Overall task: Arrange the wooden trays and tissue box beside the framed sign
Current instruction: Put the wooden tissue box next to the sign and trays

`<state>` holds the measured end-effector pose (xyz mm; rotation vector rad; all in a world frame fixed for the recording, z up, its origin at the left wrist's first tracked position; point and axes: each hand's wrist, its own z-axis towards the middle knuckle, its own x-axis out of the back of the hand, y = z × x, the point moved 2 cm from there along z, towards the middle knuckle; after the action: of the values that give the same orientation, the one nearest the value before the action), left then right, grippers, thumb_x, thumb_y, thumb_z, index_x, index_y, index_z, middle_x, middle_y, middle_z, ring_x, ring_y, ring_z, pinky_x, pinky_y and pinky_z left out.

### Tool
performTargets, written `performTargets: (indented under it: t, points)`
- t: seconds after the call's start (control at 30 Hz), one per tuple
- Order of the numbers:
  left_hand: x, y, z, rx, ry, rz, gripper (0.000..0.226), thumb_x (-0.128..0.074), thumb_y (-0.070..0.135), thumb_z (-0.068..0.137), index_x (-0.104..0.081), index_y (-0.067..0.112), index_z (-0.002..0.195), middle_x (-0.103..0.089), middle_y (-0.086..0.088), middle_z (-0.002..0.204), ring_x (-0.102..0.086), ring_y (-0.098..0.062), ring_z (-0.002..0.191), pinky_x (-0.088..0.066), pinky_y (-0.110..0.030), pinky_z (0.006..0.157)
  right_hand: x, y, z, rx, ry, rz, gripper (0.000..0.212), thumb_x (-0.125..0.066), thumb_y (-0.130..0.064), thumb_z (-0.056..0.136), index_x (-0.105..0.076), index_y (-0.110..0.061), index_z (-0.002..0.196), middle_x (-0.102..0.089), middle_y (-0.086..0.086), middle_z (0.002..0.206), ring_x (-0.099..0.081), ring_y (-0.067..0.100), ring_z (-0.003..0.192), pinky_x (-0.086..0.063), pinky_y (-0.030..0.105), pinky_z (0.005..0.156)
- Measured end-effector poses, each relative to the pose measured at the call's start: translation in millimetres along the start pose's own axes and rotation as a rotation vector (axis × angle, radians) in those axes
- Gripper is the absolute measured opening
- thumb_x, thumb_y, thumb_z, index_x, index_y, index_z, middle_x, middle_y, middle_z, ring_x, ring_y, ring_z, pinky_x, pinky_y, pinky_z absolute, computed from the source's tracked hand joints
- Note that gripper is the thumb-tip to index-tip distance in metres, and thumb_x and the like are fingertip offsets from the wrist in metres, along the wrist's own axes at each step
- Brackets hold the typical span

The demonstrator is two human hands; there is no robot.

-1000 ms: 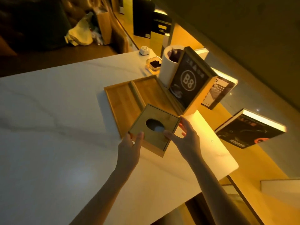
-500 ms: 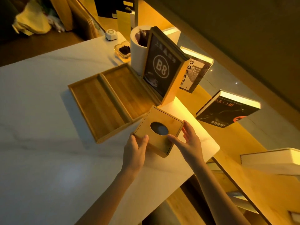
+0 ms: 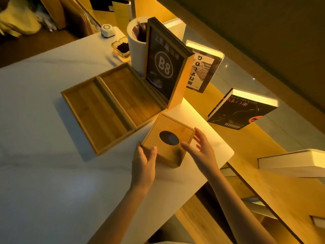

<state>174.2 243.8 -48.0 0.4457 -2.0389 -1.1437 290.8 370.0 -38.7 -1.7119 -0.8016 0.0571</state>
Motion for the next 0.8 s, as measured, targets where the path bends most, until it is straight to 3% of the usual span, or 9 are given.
performTargets:
  t: [0.03,0.07,0.1,0.2,0.27,0.37,0.47,0.63,0.8]
  points:
    - [0.7,-0.2,-3.1,-0.028,0.027,0.072,0.058,-0.045,0.036,0.088,-0.028,0.007,0.134,-0.040,-0.016,0.140,-0.040,-0.028,0.129,-0.039,-0.014,0.094,3.5,-1.3,0.1,0.029,0.035,-0.049,0.066,-0.061,-0.031,0.083,-0.029,-0.021,0.140,-0.036,0.005,0.148,-0.033,0.024,0.135,-0.033,0.042,0.106]
    - [1.5,1.1,-7.8,-0.093,0.068,0.171,0.067,-0.043,0.042,0.088,-0.016,0.010,0.140,-0.023,-0.014,0.151,-0.023,-0.027,0.139,-0.032,-0.026,0.105,7.8,-2.9,-0.2,0.085,0.079,-0.125,0.060,-0.056,-0.029,0.086,-0.029,-0.021,0.139,-0.035,0.005,0.149,-0.031,0.024,0.136,-0.031,0.043,0.107]
    - [1.3,3.1,-13.0,-0.178,0.109,0.292,0.071,-0.038,0.048,0.087,-0.011,0.011,0.141,-0.015,-0.014,0.153,-0.013,-0.025,0.140,-0.026,-0.035,0.109,11.9,-4.3,-0.3,0.169,0.109,-0.228,0.056,-0.052,-0.028,0.089,-0.028,-0.022,0.140,-0.033,0.005,0.150,-0.027,0.024,0.138,-0.028,0.044,0.109]
    - [-5.4,4.5,-22.1,-0.282,0.110,0.589,0.077,-0.014,0.061,0.084,-0.018,0.006,0.138,-0.021,-0.018,0.150,-0.013,-0.027,0.136,-0.019,-0.044,0.106,17.0,-2.0,0.8,0.424,0.006,-0.571,0.057,-0.042,-0.036,0.092,-0.016,-0.027,0.142,-0.017,-0.003,0.152,-0.007,0.016,0.141,-0.012,0.042,0.115]
    - [-9.4,4.6,-23.2,-0.259,0.083,0.648,0.084,-0.004,0.065,0.081,-0.016,0.006,0.139,-0.020,-0.017,0.149,-0.011,-0.026,0.134,-0.015,-0.045,0.104,16.5,4.5,1.9,0.473,-0.102,-0.738,0.060,-0.026,-0.054,0.090,-0.004,-0.031,0.141,-0.003,-0.010,0.150,0.004,0.011,0.139,0.000,0.037,0.114]
    - [-13.6,1.1,-22.5,-0.239,0.051,0.657,0.092,0.007,0.074,0.070,0.002,0.012,0.138,0.005,-0.005,0.147,0.003,-0.020,0.135,-0.004,-0.041,0.107,15.4,12.1,3.4,0.469,-0.168,-0.817,0.070,-0.010,-0.068,0.081,0.004,-0.033,0.139,0.005,-0.013,0.149,0.010,0.010,0.138,0.005,0.035,0.113]
    - [-11.5,0.7,-20.1,-0.235,0.025,0.665,0.093,0.012,0.077,0.064,0.012,0.016,0.134,0.015,-0.001,0.144,0.011,-0.018,0.134,0.001,-0.039,0.108,13.2,11.9,0.7,0.426,-0.172,-0.766,0.068,-0.019,-0.063,0.085,0.000,-0.030,0.142,0.006,-0.014,0.147,0.010,0.008,0.137,0.003,0.035,0.114]
    - [0.8,-2.5,-3.7,-0.314,-0.070,0.637,0.083,-0.011,0.072,0.072,0.021,0.023,0.130,0.024,0.002,0.143,0.017,-0.014,0.136,-0.001,-0.037,0.114,1.4,10.9,-12.4,0.352,-0.082,-0.695,0.070,-0.027,-0.056,0.085,-0.004,-0.026,0.143,0.000,-0.009,0.152,0.009,0.008,0.137,0.001,0.033,0.114]
    - [14.7,-5.7,16.3,-0.429,-0.180,0.656,0.092,0.003,0.082,0.061,0.022,0.025,0.130,0.027,0.005,0.143,0.015,-0.013,0.138,-0.001,-0.033,0.112,-11.2,9.7,-21.0,0.285,0.014,-0.601,0.072,-0.031,-0.055,0.083,-0.009,-0.024,0.144,-0.006,-0.003,0.155,0.008,0.008,0.137,-0.002,0.035,0.115]
